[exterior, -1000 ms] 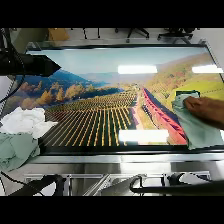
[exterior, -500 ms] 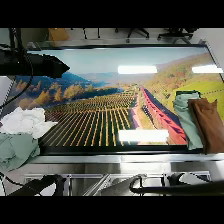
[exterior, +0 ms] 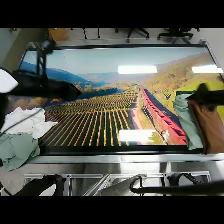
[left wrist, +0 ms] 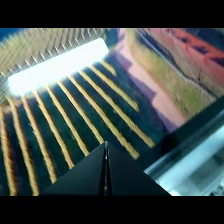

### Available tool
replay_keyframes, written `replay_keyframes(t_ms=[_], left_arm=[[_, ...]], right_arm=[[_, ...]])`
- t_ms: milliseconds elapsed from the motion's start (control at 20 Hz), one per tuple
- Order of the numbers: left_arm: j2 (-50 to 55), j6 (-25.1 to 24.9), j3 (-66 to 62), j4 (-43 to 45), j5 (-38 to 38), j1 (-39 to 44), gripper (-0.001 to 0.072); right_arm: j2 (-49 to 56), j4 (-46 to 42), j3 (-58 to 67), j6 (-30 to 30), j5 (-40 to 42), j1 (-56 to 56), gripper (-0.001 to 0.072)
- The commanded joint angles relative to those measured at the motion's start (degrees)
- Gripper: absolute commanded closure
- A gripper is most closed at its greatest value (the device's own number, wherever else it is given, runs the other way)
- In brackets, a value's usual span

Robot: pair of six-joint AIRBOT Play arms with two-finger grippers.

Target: Fold the shirts.

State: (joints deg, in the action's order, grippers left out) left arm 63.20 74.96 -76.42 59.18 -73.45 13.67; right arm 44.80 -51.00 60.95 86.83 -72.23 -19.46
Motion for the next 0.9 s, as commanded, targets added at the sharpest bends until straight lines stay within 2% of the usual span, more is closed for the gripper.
replay_keyframes(t_ms=[0, 100, 200, 850], left_arm=[[-5.1, 0.1, 17.2, -0.7, 7.5, 3.8, 0.0693], [-7.4, 1.2, 24.1, -0.8, 10.1, 5.3, 0.0693], [-9.2, 1.2, 28.3, -0.8, 11.0, 6.2, 0.0694], [-10.2, 1.6, 29.9, -0.8, 13.5, 6.3, 0.0692]], right_arm=[[-1.4, 0.1, -15.9, -3.3, 15.8, 19.0, 0.0692], [0.1, -2.6, -19.1, -3.3, 21.2, 27.5, 0.0692], [1.3, -4.7, -19.2, -2.8, 22.5, 31.9, 0.0691], [1.3, -3.8, -19.2, -2.9, 20.8, 32.5, 0.0691]])
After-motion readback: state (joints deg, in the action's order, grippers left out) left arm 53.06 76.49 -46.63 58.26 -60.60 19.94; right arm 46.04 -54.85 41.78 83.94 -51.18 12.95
